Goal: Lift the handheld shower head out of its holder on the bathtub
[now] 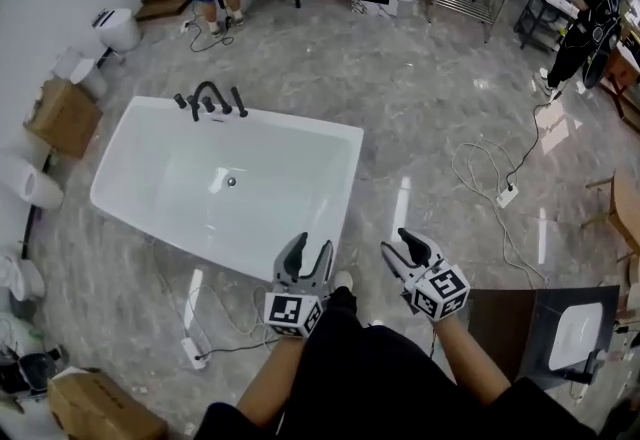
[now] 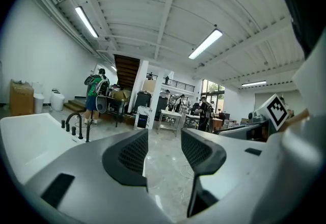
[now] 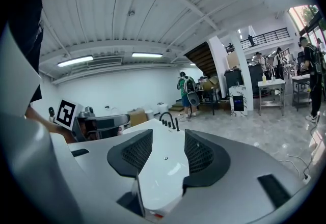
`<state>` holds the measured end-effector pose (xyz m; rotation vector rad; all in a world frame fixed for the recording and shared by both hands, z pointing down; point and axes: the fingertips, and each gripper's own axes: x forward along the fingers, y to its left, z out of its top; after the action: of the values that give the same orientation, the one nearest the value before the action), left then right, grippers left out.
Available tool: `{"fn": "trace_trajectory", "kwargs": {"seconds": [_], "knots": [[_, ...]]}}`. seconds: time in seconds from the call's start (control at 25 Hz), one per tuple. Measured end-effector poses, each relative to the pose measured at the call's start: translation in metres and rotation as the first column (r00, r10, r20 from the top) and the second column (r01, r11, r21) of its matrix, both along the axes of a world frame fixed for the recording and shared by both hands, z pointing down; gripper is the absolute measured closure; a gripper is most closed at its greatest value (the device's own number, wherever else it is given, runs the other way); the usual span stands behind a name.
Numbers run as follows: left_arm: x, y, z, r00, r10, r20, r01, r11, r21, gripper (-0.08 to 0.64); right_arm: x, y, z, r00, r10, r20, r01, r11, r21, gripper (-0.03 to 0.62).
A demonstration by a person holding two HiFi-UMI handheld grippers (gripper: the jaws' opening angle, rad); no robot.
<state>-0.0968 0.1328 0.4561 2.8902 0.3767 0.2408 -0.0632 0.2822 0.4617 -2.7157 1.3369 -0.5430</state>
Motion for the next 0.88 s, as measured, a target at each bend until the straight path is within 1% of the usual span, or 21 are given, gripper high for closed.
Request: {"fn": "trace_trajectory", "kwargs": {"seconds": [0.2,0.36,0.56,0.72,0.88], "knots": [[0.042,-0.019,0.000,1.000,-0.004,0.009,0.004,1.000,-0.005,0.379,0.041,-0.016,0.003,1.000,-0.004,0.013,0.005,1.000,-0.017,0.425],[0.066,-0.034,-0.001,1.000,-0.009,0.027,0.010,0.999,-0.039,0.379,0.063,-0.030,0.006,1.000,-0.018,0.017,0.018,0.999,-0.045,0.425],[0.105,-0.051,-0.007,1.000,-0.011,0.002,0.011,0.998,-0.069,0.379,0.094,-0.048,0.005,1.000,-0.013,0.026,0.014,0.999,-0.039,0.425],[0.120,-0.061,-0.002,1.000,-0.001,-0.011,0.000,0.998,-0.063,0.379,0.110,-0.064,0.012,0.999,-0.014,0.045,0.015,1.000,-0.016,0.425],[0.135,-0.073,0.003,1.000,0.007,-0.003,-0.007,0.998,-0.069,0.379,0.122,-0.088,0.013,0.998,-0.047,0.046,0.048,0.998,-0.030,0.425]]}}
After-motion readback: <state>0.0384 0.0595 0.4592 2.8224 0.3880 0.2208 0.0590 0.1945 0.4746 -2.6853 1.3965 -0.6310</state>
